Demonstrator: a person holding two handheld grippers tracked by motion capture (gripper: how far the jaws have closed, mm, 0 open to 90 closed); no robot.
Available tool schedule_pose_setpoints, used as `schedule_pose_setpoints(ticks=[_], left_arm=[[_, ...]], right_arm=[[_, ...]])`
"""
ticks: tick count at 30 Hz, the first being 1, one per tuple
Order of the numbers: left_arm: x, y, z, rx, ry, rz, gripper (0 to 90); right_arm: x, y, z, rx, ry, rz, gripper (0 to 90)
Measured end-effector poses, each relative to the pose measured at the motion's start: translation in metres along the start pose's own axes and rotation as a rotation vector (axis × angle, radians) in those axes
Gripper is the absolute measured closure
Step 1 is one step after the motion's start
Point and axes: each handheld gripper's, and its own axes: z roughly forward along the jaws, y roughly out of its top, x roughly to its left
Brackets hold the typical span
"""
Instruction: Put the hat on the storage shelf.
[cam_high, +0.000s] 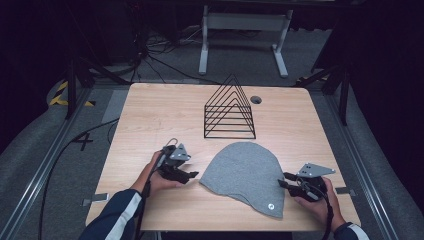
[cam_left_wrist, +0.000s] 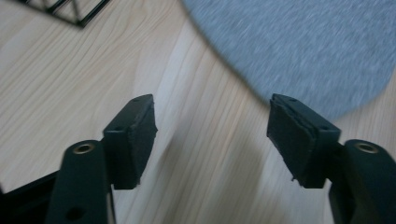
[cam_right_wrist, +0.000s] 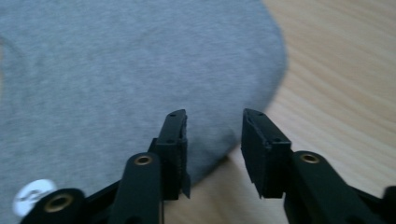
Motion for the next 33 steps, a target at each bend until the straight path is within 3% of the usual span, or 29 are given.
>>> schedule_pose_setpoints(ticks=[4,8,12,13,16,23,29,33], left_arm=[[-0.003,0.018,0.018,-0.021,-0.016,0.020,43.1],[-0.012,0.025,0.032,0.011,-0.042,0.050,46.8],[-0.014,0.021,0.030,0.005,-0.080,0.036,50.0],[-0.016,0.018,0.028,0.006,-0.101,0.016,50.5],[-0.025,0.013,0.021,0.027,-0.121,0.037,50.6],[-0.046,-0.005,0.005,0.022,-0.099,0.010,50.5],[-0.058,-0.022,-0.012,0.027,-0.068,-0.031,50.1],[-0.062,-0.028,-0.019,0.036,-0.044,-0.045,47.8]], right_arm=[[0.015,0.003,0.002,-0.005,0.014,-0.035,66.3],[0.019,0.001,0.008,-0.012,-0.003,-0.043,66.5],[0.016,-0.002,0.012,-0.010,0.018,-0.032,63.2],[0.016,-0.002,0.013,-0.011,0.019,-0.028,62.4],[0.013,-0.002,0.013,-0.014,0.036,-0.024,60.6],[0.016,0.008,0.023,-0.003,0.078,-0.063,54.7],[0.020,0.022,0.037,0.011,0.131,-0.120,51.9],[0.023,0.030,0.043,0.019,0.140,-0.156,49.5]])
